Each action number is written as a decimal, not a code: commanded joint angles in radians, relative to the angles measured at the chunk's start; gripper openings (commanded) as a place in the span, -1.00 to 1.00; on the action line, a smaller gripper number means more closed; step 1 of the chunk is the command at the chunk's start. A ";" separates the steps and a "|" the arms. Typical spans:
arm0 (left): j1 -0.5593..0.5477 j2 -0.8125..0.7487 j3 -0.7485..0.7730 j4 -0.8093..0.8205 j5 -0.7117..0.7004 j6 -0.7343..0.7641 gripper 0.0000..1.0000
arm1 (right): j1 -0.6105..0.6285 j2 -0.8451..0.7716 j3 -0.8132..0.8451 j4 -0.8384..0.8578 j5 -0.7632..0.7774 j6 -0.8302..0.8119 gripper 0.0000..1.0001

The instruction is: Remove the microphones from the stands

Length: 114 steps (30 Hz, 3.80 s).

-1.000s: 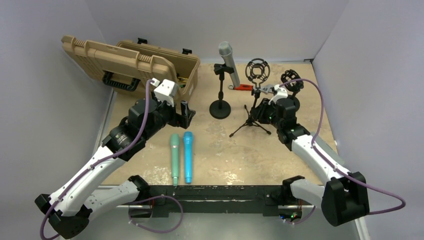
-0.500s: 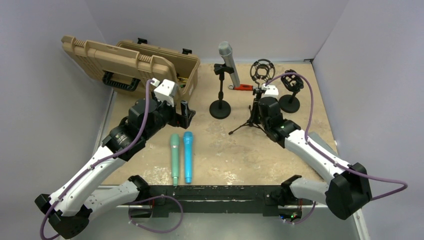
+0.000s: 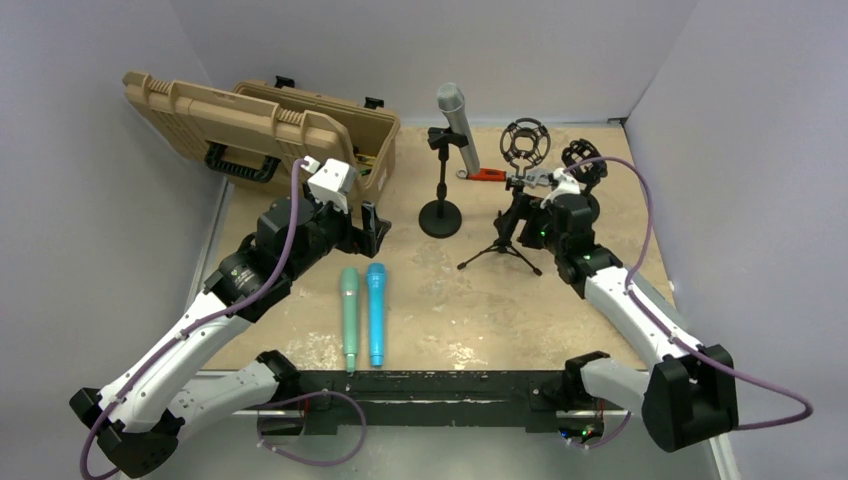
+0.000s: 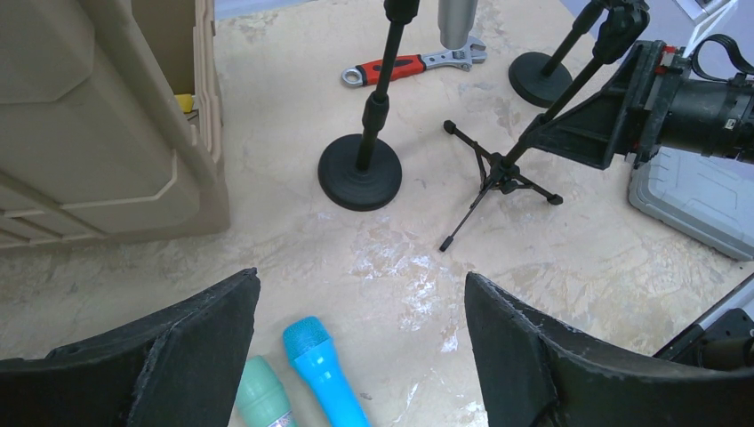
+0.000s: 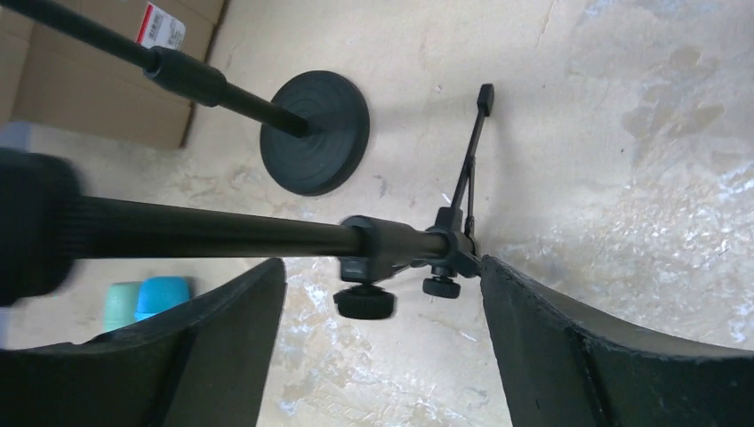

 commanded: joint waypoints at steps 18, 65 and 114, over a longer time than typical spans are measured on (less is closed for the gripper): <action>-0.007 -0.015 0.038 0.012 -0.003 0.001 0.66 | -0.206 -0.042 -0.090 0.140 -0.311 0.069 -0.25; -0.006 0.007 0.048 -0.004 0.001 -0.007 0.66 | -0.214 0.022 -0.117 0.272 -0.504 0.148 -0.10; -0.006 0.002 0.048 -0.005 -0.014 -0.005 0.67 | -0.291 -0.028 -0.081 0.125 -0.407 0.009 -0.20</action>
